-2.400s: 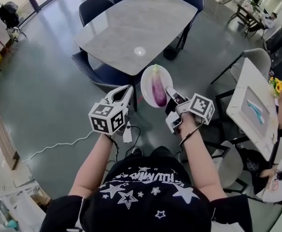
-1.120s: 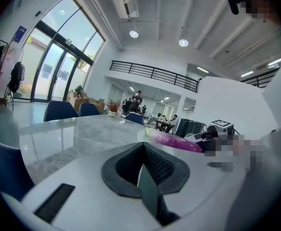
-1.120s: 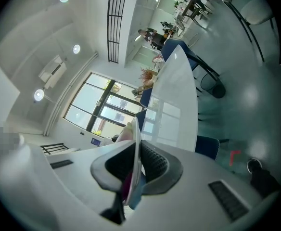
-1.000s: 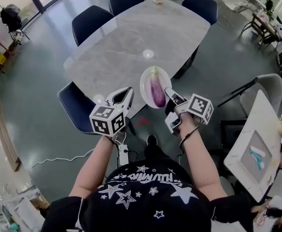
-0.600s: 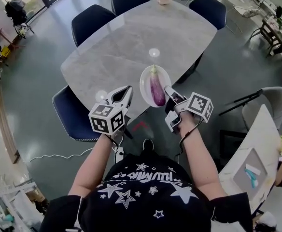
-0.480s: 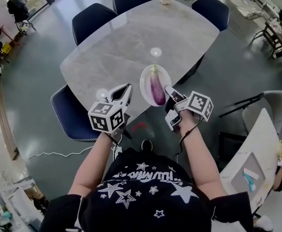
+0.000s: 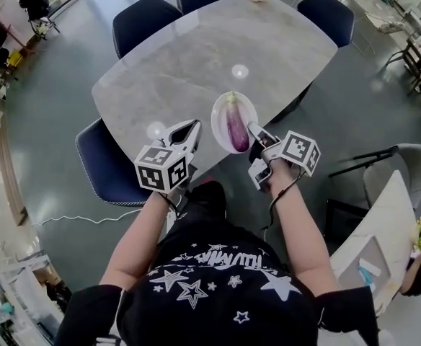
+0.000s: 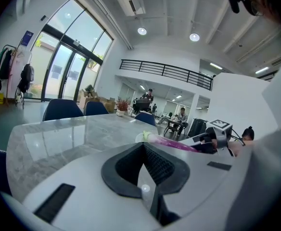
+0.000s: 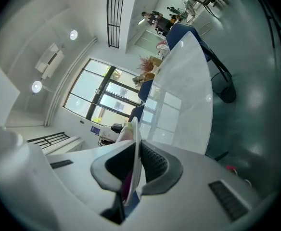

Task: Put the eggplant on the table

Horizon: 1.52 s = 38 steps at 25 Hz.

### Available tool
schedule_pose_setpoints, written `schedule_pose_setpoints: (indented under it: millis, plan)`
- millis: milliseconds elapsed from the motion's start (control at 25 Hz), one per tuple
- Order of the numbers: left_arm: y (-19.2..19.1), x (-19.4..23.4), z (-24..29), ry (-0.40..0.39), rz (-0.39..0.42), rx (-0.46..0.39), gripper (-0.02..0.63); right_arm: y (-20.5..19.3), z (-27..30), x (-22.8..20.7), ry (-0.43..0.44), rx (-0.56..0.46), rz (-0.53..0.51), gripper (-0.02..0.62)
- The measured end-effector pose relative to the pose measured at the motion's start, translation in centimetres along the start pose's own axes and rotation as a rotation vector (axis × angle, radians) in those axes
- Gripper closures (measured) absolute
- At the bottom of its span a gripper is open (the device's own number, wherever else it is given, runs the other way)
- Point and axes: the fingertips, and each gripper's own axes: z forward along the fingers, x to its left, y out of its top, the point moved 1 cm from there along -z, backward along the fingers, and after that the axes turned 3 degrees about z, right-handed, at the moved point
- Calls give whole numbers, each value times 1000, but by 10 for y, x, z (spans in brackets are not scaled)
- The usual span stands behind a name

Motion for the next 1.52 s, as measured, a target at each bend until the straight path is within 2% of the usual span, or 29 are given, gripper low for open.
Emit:
schedule_pose_setpoints:
  millis: [360, 840, 1520]
  plan:
    - [8, 12, 34, -16, 10, 9, 600, 19, 19, -11, -12, 3, 6, 565]
    - [28, 85, 80, 23, -30, 16, 600, 54, 106, -11, -29, 35, -1, 565]
    - [5, 147, 127, 25, -78, 89, 600, 72, 186, -62, -124, 34, 57, 565]
